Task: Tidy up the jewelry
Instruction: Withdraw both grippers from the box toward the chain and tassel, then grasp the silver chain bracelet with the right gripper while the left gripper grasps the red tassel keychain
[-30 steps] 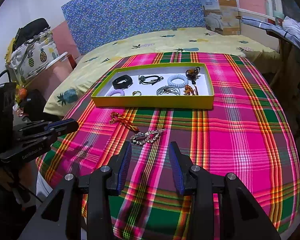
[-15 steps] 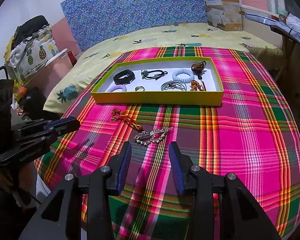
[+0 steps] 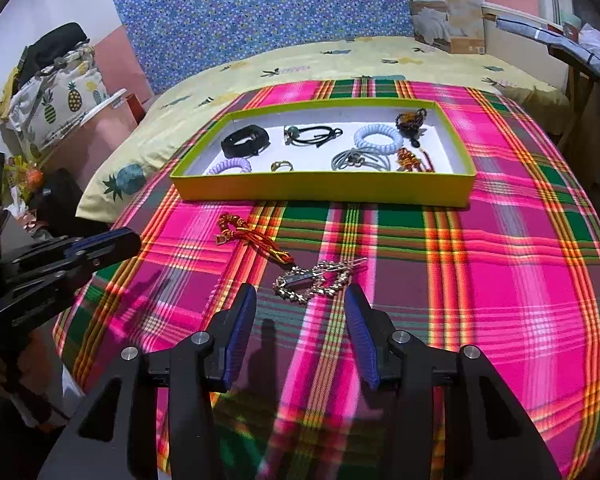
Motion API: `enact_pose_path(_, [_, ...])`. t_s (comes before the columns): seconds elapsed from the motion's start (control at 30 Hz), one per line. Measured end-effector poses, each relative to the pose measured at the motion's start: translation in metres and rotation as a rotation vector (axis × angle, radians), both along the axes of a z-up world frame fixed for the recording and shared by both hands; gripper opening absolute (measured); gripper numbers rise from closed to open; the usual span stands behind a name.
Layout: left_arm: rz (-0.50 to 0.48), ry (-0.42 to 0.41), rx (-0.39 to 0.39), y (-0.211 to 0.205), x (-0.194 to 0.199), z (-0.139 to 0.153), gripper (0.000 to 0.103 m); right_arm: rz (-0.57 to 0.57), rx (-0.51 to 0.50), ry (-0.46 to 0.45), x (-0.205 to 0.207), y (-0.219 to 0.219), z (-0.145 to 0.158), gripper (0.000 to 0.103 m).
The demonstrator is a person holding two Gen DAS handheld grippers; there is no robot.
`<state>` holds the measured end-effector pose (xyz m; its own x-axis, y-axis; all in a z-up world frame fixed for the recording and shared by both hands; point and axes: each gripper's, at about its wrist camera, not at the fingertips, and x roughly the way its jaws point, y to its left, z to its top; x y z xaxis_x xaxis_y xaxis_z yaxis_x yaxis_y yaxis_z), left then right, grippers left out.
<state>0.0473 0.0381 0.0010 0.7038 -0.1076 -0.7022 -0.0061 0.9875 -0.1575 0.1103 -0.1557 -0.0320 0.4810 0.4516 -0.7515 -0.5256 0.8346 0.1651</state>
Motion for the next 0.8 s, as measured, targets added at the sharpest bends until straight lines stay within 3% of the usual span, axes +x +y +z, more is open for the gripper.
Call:
enact_pose_path(0.33, [0.008,0.011,-0.014,0.008,0.005,-0.006,0.010,-0.042,-0.057,-0.010,0.009,0.022,-0.011,0.047])
enact_pose_path(0.7, [-0.035,0.027,-0.029,-0.008,0.018,-0.011,0.010,-0.053,-0.068,-0.007,0.017,0.000,-0.010,0.047])
enact_pose_path(0.8, [-0.039,0.033,-0.033,-0.010,0.020,-0.012,0.010,-0.017,-0.075,-0.018,0.014,0.003,-0.009,0.032])
